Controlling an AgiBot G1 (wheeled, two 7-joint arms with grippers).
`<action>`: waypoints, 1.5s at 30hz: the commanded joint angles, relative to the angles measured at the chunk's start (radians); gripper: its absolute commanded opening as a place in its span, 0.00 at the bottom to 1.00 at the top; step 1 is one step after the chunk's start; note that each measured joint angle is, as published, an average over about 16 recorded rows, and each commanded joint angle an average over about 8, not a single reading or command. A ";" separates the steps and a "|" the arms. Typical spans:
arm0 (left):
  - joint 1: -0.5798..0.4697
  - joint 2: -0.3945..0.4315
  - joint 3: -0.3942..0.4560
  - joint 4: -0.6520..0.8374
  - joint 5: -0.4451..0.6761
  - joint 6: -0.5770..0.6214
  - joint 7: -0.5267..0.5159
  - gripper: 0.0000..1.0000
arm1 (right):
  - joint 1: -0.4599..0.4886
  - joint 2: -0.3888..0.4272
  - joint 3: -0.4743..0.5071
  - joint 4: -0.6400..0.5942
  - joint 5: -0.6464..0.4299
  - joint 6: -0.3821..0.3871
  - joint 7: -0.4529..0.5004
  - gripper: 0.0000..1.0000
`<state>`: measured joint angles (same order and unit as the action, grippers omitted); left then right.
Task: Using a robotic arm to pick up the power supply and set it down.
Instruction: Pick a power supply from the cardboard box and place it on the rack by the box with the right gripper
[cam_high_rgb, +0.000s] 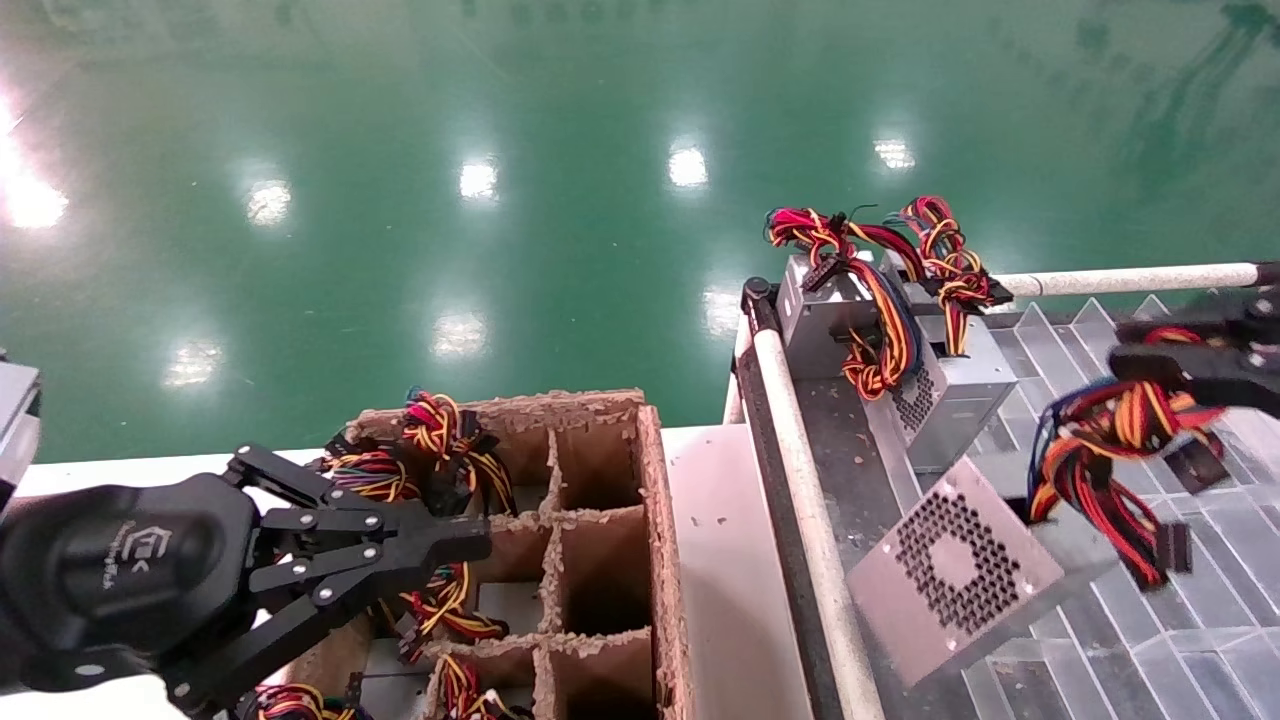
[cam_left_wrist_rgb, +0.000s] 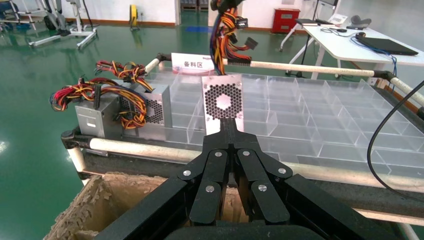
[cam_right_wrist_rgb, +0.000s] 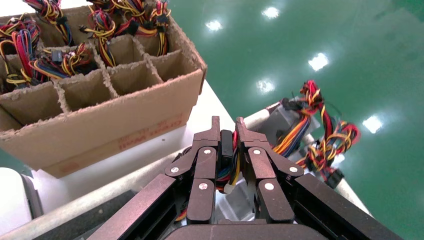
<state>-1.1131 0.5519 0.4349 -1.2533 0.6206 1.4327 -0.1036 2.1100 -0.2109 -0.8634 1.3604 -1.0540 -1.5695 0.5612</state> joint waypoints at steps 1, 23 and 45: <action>0.000 0.000 0.000 0.000 0.000 0.000 0.000 0.00 | -0.001 0.025 -0.017 0.000 0.023 0.002 -0.011 0.00; 0.000 0.000 0.000 0.000 0.000 0.000 0.000 0.00 | -0.030 0.088 -0.098 -0.004 0.005 0.074 -0.046 0.00; 0.000 0.000 0.000 0.000 0.000 0.000 0.000 0.00 | -0.078 0.119 -0.126 -0.005 -0.023 0.219 -0.053 0.00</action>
<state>-1.1131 0.5519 0.4350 -1.2533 0.6205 1.4327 -0.1036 2.0333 -0.0940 -0.9886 1.3554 -1.0804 -1.3459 0.5065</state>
